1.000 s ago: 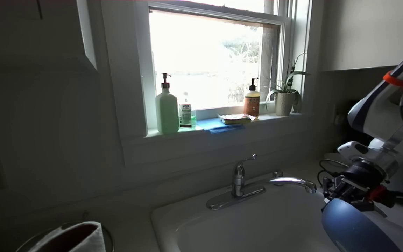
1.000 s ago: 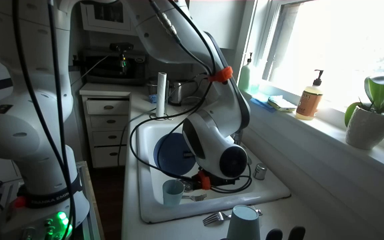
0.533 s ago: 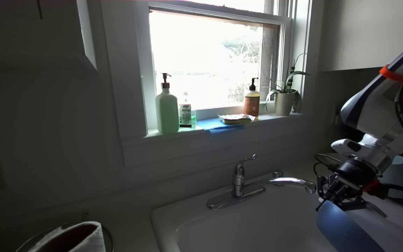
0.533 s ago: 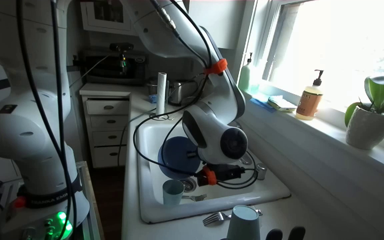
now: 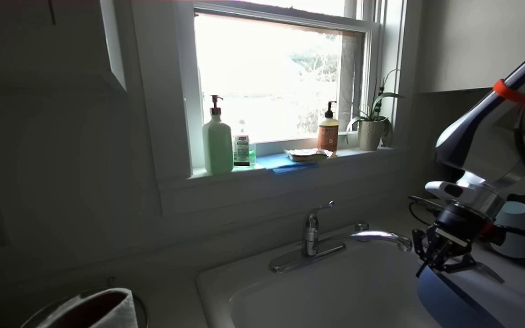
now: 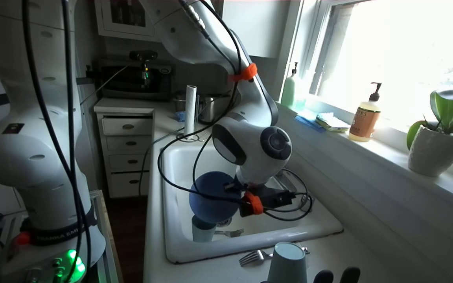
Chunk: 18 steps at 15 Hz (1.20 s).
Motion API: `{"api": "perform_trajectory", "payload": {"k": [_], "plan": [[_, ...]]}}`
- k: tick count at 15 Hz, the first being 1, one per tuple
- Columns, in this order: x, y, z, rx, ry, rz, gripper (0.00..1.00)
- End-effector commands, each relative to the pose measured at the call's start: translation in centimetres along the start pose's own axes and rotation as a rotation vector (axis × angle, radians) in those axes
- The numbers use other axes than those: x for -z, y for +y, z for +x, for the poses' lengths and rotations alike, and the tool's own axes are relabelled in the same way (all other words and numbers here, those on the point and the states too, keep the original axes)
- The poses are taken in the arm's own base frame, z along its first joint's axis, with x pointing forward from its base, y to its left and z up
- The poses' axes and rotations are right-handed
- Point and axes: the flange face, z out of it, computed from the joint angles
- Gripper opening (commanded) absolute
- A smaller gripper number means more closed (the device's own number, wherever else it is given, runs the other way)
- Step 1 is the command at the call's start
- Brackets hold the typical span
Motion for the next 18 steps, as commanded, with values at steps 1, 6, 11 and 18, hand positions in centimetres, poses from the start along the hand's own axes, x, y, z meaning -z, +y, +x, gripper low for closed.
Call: {"api": "perform_trajectory", "payload": {"k": [1, 6, 11, 18], "plan": [[1.2, 0.1, 0.7, 0.011, -0.112, 0.024, 0.01], [2.7, 0.9, 0.9, 0.020, -0.218, 0.059, 0.01], [2.1, 1.2, 0.4, 0.024, -0.198, 0.065, 0.05], [3.0, 3.4, 1.1, -0.011, -0.247, 0.064, 0.01]]}}
